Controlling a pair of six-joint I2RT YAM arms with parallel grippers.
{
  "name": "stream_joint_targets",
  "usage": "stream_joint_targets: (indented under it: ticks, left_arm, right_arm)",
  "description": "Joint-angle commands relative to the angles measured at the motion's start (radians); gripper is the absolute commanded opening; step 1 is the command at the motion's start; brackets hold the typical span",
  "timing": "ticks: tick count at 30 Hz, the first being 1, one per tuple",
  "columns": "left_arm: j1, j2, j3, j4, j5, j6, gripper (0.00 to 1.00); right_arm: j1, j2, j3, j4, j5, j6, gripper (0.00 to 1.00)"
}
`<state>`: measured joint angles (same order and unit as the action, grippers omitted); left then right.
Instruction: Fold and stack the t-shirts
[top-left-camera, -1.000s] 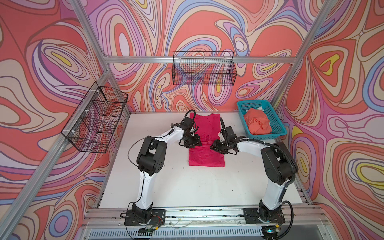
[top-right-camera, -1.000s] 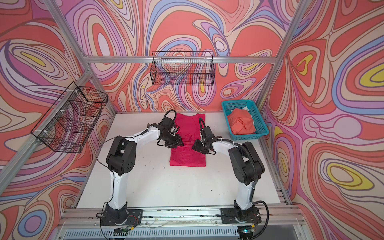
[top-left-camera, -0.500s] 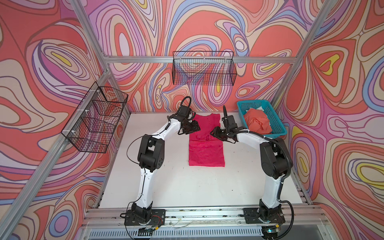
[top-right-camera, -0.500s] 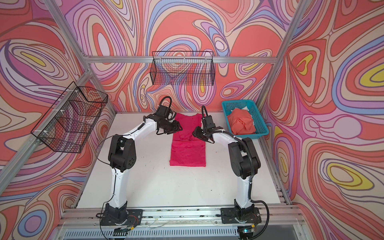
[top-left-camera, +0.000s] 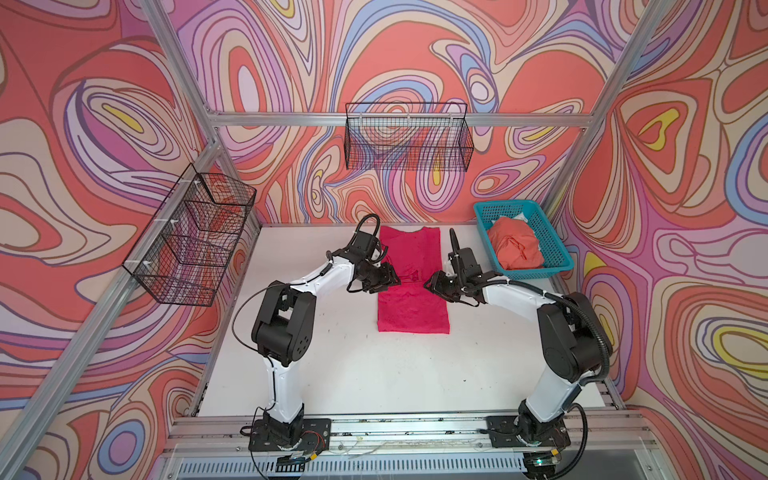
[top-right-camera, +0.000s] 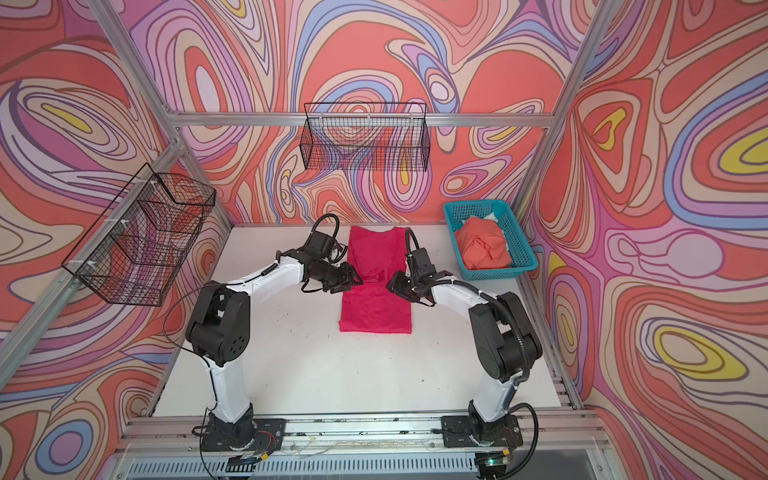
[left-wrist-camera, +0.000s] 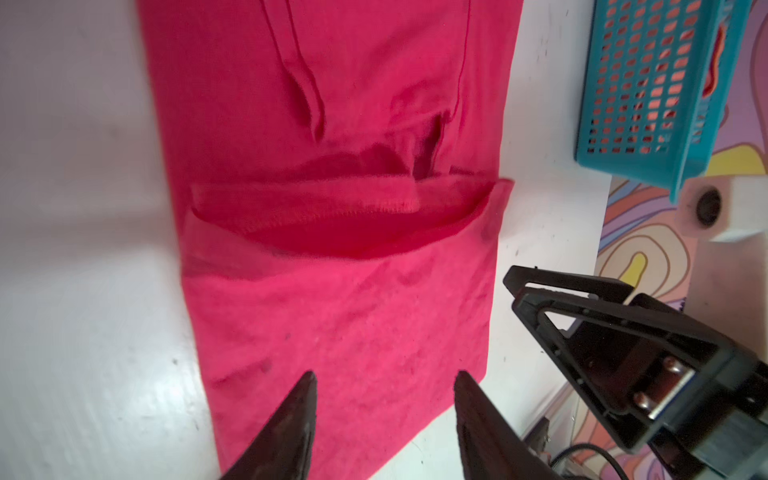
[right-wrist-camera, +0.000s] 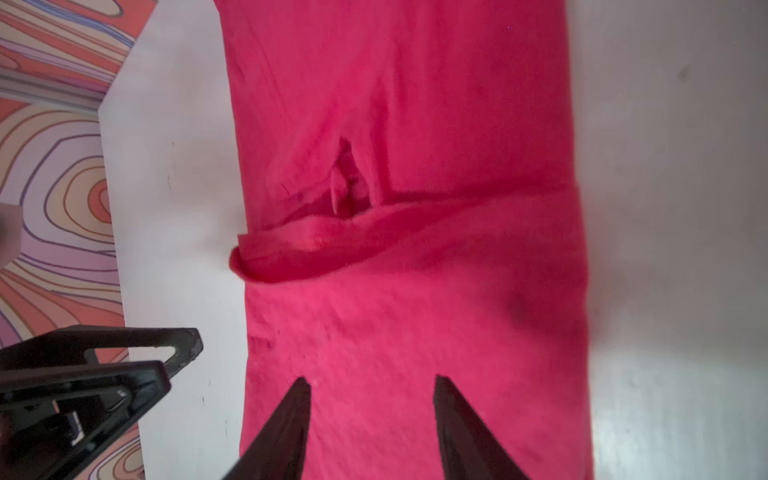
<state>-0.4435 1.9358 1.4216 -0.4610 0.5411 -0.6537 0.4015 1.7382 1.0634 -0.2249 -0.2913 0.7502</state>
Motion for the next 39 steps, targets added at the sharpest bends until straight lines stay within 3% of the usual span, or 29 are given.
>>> stream_joint_targets:
  ticks: [1,5,14,22,39]
  left_arm:
    - [-0.036,-0.058,-0.061,-0.009,0.080,-0.046,0.54]
    - [-0.057,-0.086,-0.118,-0.073,0.109,-0.044,0.52]
    - [-0.064,-0.101,-0.241,-0.033,0.151,-0.066,0.49]
    - [-0.045,-0.071,-0.289,-0.073,0.050,-0.022,0.47]
    - [0.008,-0.008,-0.389,-0.040,0.029,-0.014,0.43]
  right_arm:
    - [0.053,-0.063,-0.073,0.030,-0.029,0.085,0.51]
    - [0.081,-0.117,-0.159,0.040,-0.019,0.131,0.48]
    - [0.083,-0.129,-0.256,0.066,-0.047,0.148,0.47]
    - [0.083,-0.122,-0.307,0.042,-0.003,0.120,0.46]
    - [0.028,-0.183,-0.354,-0.067,0.072,0.038,0.47]
